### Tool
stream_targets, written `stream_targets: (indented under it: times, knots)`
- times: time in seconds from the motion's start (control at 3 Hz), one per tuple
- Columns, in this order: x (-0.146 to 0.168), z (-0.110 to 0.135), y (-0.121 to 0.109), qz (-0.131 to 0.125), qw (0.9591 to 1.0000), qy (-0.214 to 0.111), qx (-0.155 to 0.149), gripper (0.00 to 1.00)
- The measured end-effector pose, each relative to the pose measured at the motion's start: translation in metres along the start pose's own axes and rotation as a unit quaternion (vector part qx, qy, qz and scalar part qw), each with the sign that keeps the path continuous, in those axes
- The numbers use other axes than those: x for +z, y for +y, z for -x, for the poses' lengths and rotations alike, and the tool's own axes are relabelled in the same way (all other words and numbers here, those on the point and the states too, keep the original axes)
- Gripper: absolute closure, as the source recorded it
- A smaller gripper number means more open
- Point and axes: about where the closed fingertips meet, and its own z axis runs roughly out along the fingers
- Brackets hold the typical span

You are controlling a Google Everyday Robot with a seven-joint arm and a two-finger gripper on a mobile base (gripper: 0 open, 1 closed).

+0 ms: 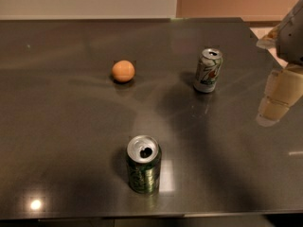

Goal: Move orange near 7up can

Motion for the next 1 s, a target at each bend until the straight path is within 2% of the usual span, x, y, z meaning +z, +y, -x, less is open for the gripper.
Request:
stream_targets:
  times: [0.33, 1.0]
  knots:
    - [0.013, 0.043, -0.018, 0.014, 0.9990, -0.017, -0.039, 0.00]
    - [0.038, 0.096, -0.048, 0.025, 0.9960, -0.040, -0.075, 0.00]
